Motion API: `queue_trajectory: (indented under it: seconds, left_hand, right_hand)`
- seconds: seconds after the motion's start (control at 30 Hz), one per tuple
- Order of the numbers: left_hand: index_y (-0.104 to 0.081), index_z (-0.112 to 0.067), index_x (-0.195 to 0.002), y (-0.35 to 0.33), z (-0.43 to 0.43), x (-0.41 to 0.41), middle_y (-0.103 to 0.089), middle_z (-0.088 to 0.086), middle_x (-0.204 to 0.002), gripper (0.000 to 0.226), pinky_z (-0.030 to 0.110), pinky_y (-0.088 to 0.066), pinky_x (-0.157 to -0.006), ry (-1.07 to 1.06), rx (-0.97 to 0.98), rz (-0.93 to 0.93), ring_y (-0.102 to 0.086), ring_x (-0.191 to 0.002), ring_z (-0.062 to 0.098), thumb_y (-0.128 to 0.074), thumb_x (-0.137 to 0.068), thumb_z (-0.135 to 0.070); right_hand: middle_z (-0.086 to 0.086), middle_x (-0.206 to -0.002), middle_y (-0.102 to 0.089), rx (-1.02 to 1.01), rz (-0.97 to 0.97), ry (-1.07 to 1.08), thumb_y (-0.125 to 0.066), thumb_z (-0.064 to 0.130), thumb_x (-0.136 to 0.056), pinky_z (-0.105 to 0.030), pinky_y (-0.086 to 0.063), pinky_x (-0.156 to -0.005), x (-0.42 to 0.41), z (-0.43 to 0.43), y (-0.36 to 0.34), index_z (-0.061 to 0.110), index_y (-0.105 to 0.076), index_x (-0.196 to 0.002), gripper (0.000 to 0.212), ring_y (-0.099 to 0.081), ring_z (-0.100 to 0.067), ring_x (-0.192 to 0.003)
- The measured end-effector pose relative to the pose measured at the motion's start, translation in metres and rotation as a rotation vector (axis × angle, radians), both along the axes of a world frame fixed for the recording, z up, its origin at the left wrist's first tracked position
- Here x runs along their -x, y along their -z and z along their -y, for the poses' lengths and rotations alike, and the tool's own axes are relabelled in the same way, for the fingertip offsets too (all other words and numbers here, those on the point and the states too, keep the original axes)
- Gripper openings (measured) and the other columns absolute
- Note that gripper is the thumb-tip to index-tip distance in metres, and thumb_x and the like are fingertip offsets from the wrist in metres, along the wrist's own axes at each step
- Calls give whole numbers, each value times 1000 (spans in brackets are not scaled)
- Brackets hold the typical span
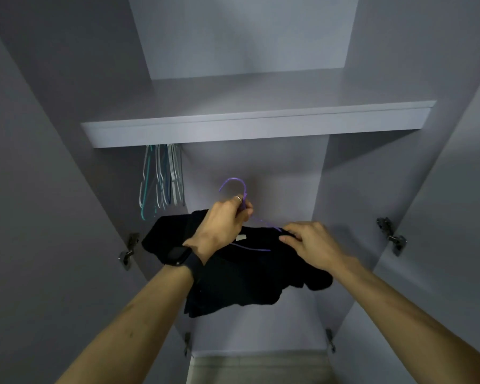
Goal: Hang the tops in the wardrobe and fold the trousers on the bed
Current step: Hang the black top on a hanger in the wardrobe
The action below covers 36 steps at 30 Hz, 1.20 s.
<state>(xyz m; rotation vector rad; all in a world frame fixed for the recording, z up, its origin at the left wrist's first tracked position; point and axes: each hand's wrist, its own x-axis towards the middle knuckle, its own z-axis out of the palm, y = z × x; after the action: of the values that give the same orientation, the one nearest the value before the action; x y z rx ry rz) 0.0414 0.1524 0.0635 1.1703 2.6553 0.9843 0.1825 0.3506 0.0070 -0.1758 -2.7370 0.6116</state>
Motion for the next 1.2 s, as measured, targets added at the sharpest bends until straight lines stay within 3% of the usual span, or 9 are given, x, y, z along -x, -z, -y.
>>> queue_trajectory:
  seconds: [0.13, 0.27, 0.33, 0.47, 0.6, 0.8, 0.9, 1.03, 1.2]
  left_hand:
    - [-61, -22, -123, 13, -16, -7, -65, -4, -116, 31, 36, -54, -89, 30, 72, -55, -63, -108, 18, -53, -102, -43]
    - [-51, -22, -143, 23, -27, -10, -52, 0, -143, 51, 40, -43, -105, -16, 310, -280, -45, -132, 23, -47, -101, -51]
    - [-48, -20, -146, 17, -33, -9, -44, 4, -152, 50, 40, -31, -114, -30, 223, -482, -36, -142, 24, -49, -102, -43]
    - [-34, -15, -157, -22, -76, -1, -18, 10, -167, 66, 54, -12, -123, -2, -30, -809, -14, -155, 28, -55, -97, -35]
    - [-15, -19, -162, -53, -132, 13, -4, 7, -169, 77, 55, 0, -123, -32, -47, -926, 0, -156, 25, -51, -97, -39]
    - [-12, -19, -162, -33, -187, 37, -1, 5, -169, 75, 57, 4, -123, -162, -207, -1036, 3, -156, 27, -46, -100, -43]
    - [-14, -21, -162, -25, -199, 55, -6, 4, -170, 72, 56, 4, -123, -202, -302, -1143, 0, -156, 24, -44, -100, -42]
    - [-17, -23, -162, -19, -208, 59, -12, 3, -169, 65, 57, -3, -124, -242, -369, -1201, -5, -156, 24, -38, -103, -42]
    - [-6, -27, -162, -19, -211, 67, -2, 1, -170, 61, 55, 3, -123, -289, -381, -1238, 2, -156, 23, -25, -107, -42]
  right_hand:
    - [9, -75, -61, 43, 60, 96, -64, 30, -98, -26, -39, -60, -15, -5, 9, 14, -69, -97, 16, -57, -13, -68]
    - [0, -78, -66, 14, 184, 256, -61, 28, -99, -30, -38, -60, -29, -16, 15, 16, -64, -92, 15, -63, -23, -73]
    - [-6, -88, -71, -26, 259, 342, -58, 29, -99, -29, -35, -62, -31, -25, 12, 17, -61, -93, 15, -66, -29, -85]
    - [-11, -105, -72, -81, 370, 463, -53, 30, -100, -28, -32, -64, -19, -50, -8, 12, -60, -96, 20, -65, -32, -99]
    - [-13, -104, -70, 43, 380, 554, -53, 28, -101, -27, -33, -65, 3, -81, -35, 11, -52, -87, 22, -64, -32, -98]
    - [-6, -86, -60, 131, 230, 674, -53, 28, -100, -28, -34, -57, 41, -135, -38, 15, -52, -82, 22, -47, -19, -67]
    - [-10, -97, -66, 151, 105, 691, -53, 28, -101, -26, -36, -65, 58, -162, -22, 14, -54, -86, 21, -51, -23, -73]
    - [-16, -114, -68, 154, -33, 733, -52, 27, -101, -27, -36, -71, 70, -190, -3, 5, -62, -110, 25, -63, -34, -101]
    - [-16, -96, -64, 95, -133, 778, -53, 22, -98, -31, -34, -66, 71, -210, -4, 10, -52, -82, 20, -55, -29, -75]
